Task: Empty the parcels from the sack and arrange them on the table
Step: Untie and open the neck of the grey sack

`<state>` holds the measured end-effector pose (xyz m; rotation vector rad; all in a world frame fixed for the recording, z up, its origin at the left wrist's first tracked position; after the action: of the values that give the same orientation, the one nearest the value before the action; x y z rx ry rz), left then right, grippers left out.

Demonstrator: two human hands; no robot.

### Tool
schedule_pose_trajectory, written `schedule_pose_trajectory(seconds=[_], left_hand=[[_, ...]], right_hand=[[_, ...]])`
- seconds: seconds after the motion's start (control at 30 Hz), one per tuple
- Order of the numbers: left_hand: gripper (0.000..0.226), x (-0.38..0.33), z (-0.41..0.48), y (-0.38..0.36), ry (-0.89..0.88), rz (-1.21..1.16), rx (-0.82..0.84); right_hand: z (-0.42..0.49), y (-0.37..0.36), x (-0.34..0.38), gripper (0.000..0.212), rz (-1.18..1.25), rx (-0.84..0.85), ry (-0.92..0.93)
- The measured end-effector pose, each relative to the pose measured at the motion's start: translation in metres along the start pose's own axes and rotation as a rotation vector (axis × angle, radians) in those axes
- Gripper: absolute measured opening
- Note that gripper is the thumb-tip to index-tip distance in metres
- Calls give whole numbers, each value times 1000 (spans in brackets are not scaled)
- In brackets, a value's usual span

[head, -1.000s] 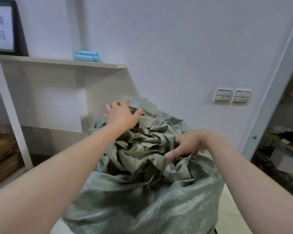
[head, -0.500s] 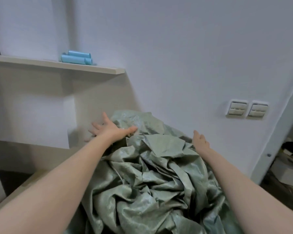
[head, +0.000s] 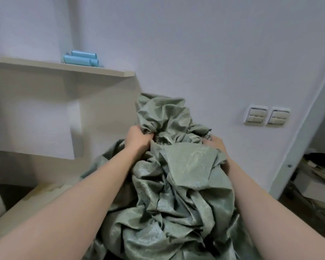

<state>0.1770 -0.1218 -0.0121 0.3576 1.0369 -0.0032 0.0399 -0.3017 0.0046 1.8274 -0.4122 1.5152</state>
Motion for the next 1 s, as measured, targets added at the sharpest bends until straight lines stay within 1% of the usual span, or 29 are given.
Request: schedule_pose_trajectory(seconds=[0.07, 0.13, 0.23, 0.3, 0.47, 0.53, 0.6, 0.67, 0.7, 0.73, 0.77, 0.83, 0.87, 0.9, 0.93, 1.0], left_hand=[[8, -21, -3, 5, -71, -2, -57], [11, -40, -8, 10, -114, -22, -101], [11, -66, -18, 16, -142, -41, -136], [12, -79, -26, 20, -176, -38, -149], [19, -95, -46, 34, -244, -74, -210], [18, -97, -53, 39, -248, -16, -238], [14, -95, -59, 46, -207, 131, -269], [20, -89, -65, 58, -114, 252, -342], [23, -85, -68, 64, -72, 292, -379], [26, -82, -71, 70, -34, 337, -398], [28, -79, -74, 72, 1, 392, -387], [33, -77, -85, 71, 72, 508, -277], [36, -75, -91, 67, 96, 545, -213], [40, -75, -97, 63, 110, 573, -162], [42, -74, -104, 59, 114, 599, -126], [47, -73, -115, 53, 113, 677, -100]], right_hand=[[-8, 14, 13, 30, 49, -87, 60], [-18, 26, 25, 24, 70, -125, 109], [-32, 40, 38, 12, 118, -136, 204], [-42, 47, 43, 15, 147, -156, 239], [-59, 54, 41, 14, 233, -182, 296], [-61, 53, 40, 13, 153, -177, 293], [-63, 54, 36, 13, -47, -207, 266], [-65, 59, 30, 18, -55, -257, 242], [-68, 62, 26, 22, -32, -235, 211], [-71, 63, 23, 33, -15, -150, 150], [-75, 62, 18, 55, -17, -13, 76], [-85, 61, 6, 106, -91, 275, -41], [-89, 61, 1, 120, -133, 395, -57], [-96, 60, -3, 126, -164, 476, -54], [-98, 61, -11, 125, -206, 523, -36], [-110, 61, -25, 115, -367, 590, 30]])
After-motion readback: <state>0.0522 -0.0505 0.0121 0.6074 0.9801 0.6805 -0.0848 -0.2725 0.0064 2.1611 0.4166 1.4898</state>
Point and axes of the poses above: each hand's wrist, its own z-axis towards the middle knuckle, its own y-axis out of the back of the hand, x = y × z, the point moved 2 cm from there along z, towards the middle knuckle, and after that the axes turned 14 degrees about -y, right-handed, at the moved point
